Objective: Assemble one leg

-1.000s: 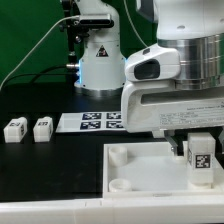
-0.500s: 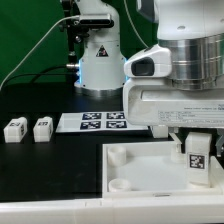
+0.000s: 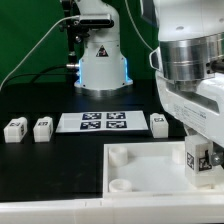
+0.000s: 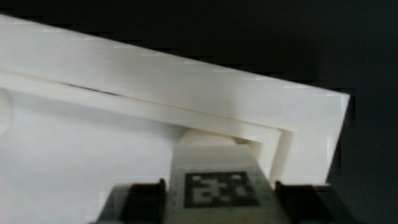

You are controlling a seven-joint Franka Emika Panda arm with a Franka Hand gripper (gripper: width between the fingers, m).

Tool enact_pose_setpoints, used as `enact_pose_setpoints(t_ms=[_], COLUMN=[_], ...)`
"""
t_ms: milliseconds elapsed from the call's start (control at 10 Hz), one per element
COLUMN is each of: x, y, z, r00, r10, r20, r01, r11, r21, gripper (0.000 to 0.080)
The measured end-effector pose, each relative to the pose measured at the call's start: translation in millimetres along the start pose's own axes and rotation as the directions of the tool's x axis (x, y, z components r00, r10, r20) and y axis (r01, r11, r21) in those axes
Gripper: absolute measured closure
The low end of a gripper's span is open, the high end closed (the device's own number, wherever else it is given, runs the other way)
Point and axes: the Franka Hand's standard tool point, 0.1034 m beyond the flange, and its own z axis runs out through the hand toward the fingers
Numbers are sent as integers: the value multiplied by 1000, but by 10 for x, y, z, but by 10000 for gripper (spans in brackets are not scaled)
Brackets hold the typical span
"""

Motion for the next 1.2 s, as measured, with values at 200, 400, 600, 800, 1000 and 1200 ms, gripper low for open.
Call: enact_pose_setpoints(t_ms=[200, 400, 600, 800, 1000, 1200], x=[-9, -15, -39, -13, -3, 7], y=[3, 5, 1, 13, 27, 40], z=[4, 2, -75, -110, -96, -88], r00=[1000, 996, 958, 800, 697, 470], r10=[0, -94, -288, -599, -717, -882], r20=[0, 1, 4, -27, -27, -18], r01=[0, 94, 288, 599, 717, 882], r11=[1000, 996, 958, 800, 697, 471], r21=[-1, -1, -4, 11, 4, -25], gripper=[508, 224, 165, 154, 151, 151])
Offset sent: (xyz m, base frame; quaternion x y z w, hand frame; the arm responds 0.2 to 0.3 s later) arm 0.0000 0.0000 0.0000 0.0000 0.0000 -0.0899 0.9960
